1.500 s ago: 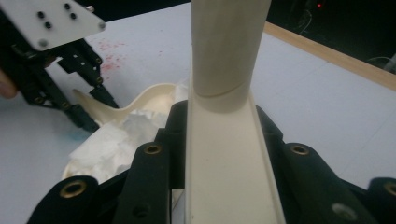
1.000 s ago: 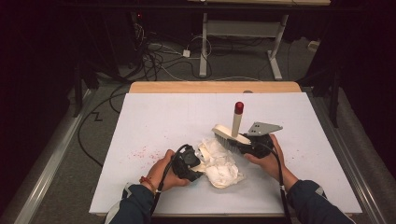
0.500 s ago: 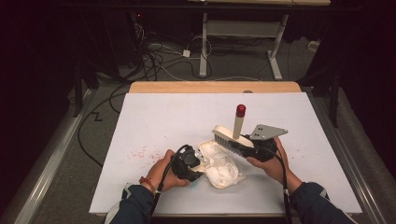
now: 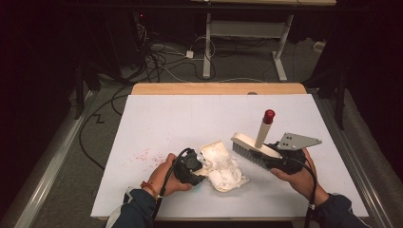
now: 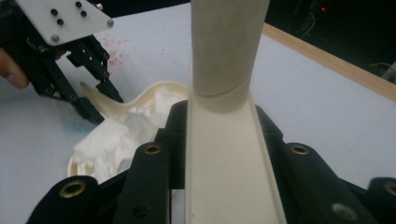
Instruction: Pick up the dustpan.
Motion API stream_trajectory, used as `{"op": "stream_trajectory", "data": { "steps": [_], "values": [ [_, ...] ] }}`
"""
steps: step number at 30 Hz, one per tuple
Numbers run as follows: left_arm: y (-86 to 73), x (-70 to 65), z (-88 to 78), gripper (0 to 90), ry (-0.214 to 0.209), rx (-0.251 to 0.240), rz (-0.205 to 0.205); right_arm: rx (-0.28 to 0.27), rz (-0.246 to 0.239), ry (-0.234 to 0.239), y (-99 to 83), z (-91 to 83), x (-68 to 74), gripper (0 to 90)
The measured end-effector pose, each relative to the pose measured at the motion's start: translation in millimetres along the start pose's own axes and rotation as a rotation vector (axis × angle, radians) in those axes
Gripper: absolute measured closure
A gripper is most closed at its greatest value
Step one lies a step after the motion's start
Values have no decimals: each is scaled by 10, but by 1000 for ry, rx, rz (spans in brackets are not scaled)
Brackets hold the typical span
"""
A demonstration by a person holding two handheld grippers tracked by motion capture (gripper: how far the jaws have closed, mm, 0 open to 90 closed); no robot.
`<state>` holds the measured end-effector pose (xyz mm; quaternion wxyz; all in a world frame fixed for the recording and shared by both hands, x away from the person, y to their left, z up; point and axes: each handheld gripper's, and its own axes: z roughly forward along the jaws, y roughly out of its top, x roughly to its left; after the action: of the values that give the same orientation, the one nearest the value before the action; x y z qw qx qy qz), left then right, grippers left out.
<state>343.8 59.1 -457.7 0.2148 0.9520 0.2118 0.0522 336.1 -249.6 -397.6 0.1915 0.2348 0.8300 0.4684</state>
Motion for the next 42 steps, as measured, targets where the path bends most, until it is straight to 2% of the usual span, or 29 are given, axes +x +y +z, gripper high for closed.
{"op": "stream_trajectory", "data": {
  "steps": [3, 7, 16, 21, 25, 34, 37, 42],
  "values": [
    [7, -5, 1, 626, 2, 5, -3, 16, 24, -15, -73, -159, -3, 681],
    [13, -6, 3, 626, 3, 8, -4, 53, 50, -4, -213, -309, 17, 681],
    [32, -5, 18, 626, 1, 16, -5, 101, 60, 77, -379, -500, 158, 681],
    [44, -13, 23, 627, 2, 17, -7, 125, 56, 105, -415, -407, 201, 681],
    [55, -22, 26, 627, 4, 17, -5, 122, 64, 131, -428, -288, 241, 681],
    [71, -36, 31, 627, 8, 17, -4, 89, 43, 116, -310, -8, 295, 682],
    [66, -34, 34, 626, 5, 13, -6, 78, 41, 112, -279, -1, 285, 681],
    [60, -35, 28, 626, 3, 13, -6, 52, 51, 103, -252, -122, 234, 681]
  ]
}}
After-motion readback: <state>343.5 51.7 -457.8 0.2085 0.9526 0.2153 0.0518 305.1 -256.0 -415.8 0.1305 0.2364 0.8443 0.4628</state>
